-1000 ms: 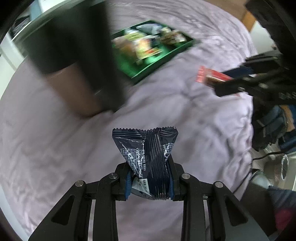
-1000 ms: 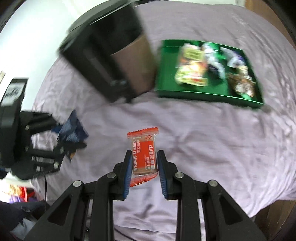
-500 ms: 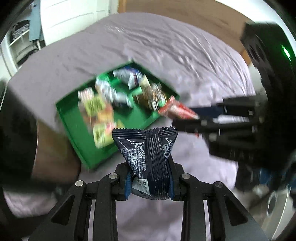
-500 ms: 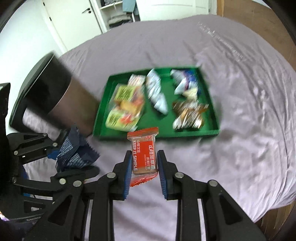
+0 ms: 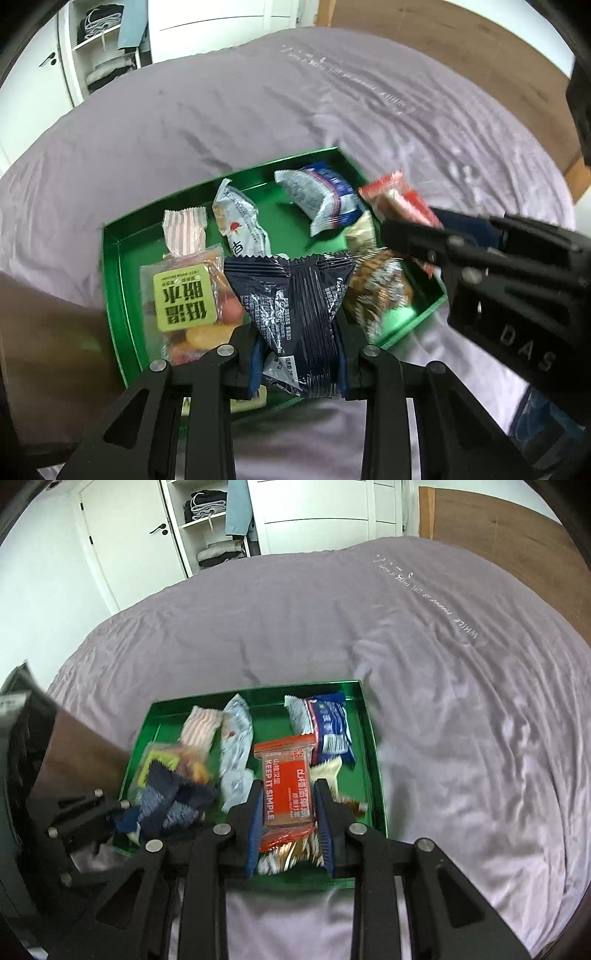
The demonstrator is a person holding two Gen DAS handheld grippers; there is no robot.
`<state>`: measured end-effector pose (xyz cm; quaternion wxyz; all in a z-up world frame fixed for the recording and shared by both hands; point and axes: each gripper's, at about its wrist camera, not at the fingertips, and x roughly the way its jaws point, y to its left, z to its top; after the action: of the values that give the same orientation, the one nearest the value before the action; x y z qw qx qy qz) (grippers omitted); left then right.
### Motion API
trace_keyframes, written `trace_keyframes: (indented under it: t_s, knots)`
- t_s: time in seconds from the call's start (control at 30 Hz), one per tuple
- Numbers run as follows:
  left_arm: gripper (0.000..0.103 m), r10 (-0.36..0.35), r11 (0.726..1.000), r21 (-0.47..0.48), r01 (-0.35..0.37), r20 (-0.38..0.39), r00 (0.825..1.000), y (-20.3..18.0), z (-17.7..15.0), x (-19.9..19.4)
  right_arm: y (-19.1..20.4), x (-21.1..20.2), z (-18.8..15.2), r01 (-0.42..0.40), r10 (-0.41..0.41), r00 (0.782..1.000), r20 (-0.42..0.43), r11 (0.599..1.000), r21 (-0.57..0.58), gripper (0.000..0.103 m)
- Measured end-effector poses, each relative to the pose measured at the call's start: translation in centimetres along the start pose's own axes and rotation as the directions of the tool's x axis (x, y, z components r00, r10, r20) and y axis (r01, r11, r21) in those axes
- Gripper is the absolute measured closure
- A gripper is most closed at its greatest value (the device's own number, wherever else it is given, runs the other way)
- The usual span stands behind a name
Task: Organize snacks
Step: 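Lift and carry both held snacks over the green tray, then lower both snacks into the tray and open both tools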
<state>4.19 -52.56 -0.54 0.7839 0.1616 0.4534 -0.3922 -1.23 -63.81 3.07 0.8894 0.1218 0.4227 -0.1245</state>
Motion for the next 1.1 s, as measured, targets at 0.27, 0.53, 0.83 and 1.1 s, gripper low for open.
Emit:
trace_keyframes:
  t_s: [0.27, 0.53, 0.83, 1.1]
  knots:
    - [0.077, 0.1, 0.995, -0.006, -0.1, -0.029, 0.995, 0.6, -0.5, 3.3, -0.1, 4.6, 0.9, -0.03, 0.029, 0.999, -0.026, 0.999, -0.018, 0.048]
    - [0.076, 0.15, 0.985, -0.065, -0.157, -0.102, 0.983, 2.6, -1.6, 5.9, 0.0, 7.1, 0.1, -0.022, 0.021, 0.998, -0.059, 0.999, -0.029, 0.044]
    - [0.076, 0.172, 0.982, -0.07, -0.178, -0.082, 0.982, 2.3, -2.1, 5.7, 0.1, 8.2, -1.2, -0.012, 0.01, 0.998, -0.066, 0.999, -0.037, 0.042]
    - [0.066, 0.179, 0.98, -0.073, -0.183, -0.065, 0.982, 1.9, -1.9, 4.4, 0.4, 7.2, -1.4, 0.012, -0.015, 0.999, -0.036, 0.998, -0.067, 0.008]
